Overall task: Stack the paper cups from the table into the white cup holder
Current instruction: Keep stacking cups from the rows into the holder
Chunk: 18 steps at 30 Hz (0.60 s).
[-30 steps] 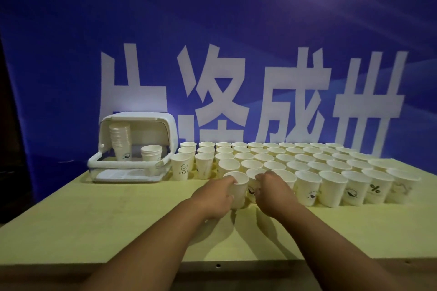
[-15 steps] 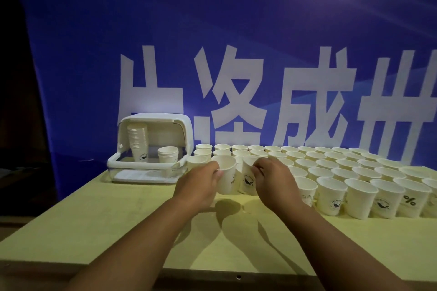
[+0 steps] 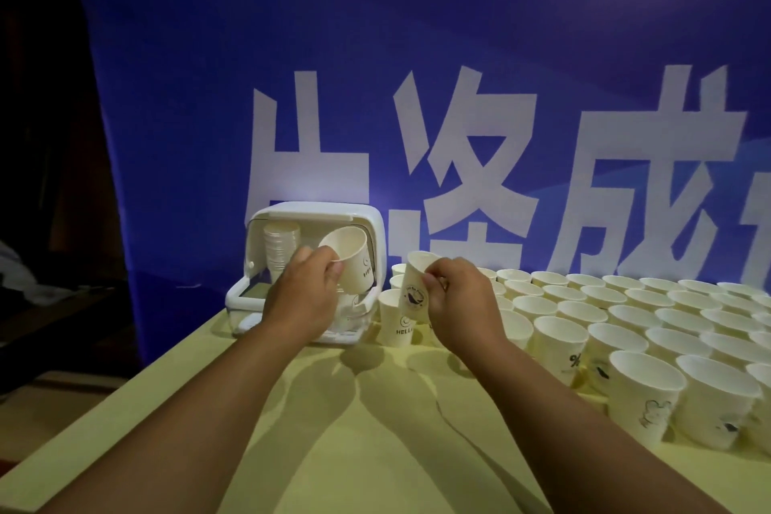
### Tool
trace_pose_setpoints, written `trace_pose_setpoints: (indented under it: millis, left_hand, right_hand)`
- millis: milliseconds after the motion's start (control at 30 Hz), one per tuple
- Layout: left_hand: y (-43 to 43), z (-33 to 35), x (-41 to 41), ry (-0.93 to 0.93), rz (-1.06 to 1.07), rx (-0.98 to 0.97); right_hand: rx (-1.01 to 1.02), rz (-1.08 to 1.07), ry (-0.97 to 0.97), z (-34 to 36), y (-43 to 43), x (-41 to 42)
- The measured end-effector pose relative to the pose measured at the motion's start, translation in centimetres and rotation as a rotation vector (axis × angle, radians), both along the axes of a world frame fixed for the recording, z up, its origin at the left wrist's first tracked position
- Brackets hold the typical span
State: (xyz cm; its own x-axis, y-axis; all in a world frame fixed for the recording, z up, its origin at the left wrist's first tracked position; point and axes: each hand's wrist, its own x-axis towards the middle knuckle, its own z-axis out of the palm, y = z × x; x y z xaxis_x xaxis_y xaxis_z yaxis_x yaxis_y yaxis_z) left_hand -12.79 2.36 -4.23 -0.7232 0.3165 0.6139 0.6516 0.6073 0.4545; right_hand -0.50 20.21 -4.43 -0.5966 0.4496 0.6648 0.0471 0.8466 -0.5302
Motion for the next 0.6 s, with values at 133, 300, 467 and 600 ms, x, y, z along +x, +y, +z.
trace_pose_setpoints:
  millis: [133, 300, 467, 600]
  left_hand:
    - [0.6, 0.2, -3.4, -0.009, 0.01, 0.044]
    - [1.6, -0.1, -6.2, 0.025, 0.051, 0.072]
    - [2.3, -1.4, -8.5, 0.026, 0.068, 0.015]
    - [2.7, -2.9, -9.1, 0.018, 0.092, -0.138]
  right_hand:
    - [-0.037, 0.019, 0.056, 0.7, -0.4, -4.1]
    - [-0.084, 0.04, 0.179, 1.7, -0.4, -8.5]
    - [-0.153, 0.073, 0.26, 2.4, -0.8, -11.5]
    - [-0.167, 0.089, 0.29, 2.0, -0.6, -12.7]
